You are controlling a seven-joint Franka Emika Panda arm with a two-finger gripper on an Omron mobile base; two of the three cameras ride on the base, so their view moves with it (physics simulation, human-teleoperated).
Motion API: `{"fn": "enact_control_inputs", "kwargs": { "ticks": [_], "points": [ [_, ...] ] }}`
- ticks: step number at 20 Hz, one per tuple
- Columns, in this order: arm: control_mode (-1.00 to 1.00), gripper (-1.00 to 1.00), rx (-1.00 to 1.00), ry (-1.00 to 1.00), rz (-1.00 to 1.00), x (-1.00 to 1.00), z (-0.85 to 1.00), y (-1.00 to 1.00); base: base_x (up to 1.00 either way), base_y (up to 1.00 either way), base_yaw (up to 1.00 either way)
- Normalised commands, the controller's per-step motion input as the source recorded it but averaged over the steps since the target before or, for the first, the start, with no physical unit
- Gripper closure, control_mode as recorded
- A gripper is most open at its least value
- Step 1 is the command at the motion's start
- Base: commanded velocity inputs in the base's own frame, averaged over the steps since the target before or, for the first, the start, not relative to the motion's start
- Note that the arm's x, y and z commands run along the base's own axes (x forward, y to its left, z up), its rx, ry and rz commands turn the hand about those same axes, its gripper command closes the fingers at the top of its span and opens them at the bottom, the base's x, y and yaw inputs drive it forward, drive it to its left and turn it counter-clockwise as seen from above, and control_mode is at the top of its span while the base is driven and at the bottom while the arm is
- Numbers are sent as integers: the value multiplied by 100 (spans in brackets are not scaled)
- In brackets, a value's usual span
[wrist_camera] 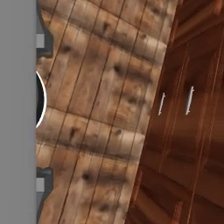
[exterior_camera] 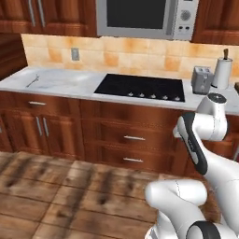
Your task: Take the fork and place it on the left side of the plate. Then take the spoon and place it on the right side of the plate. Make sure they're directly next to the plate.
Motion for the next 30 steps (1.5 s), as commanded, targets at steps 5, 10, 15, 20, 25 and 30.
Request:
{"fn": "enact_control_inputs", "kwargs": {
  "ticks": [5,10,15,20,25,30],
  "points": [
    [100,-100,0,0,0,0,0,0,100,99,-9],
    [100,-100,0,0,0,0,0,0,100,100,-10],
    [100,-100,0,0,0,0,0,0,100,100,-10],
    [100,-100,0,0,0,0,0,0,100,100,-10],
    [100,-100,0,0,0,0,0,0,100,100,-11],
    [100,-100,0,0,0,0,0,0,99,98,-11]
  ]
}}
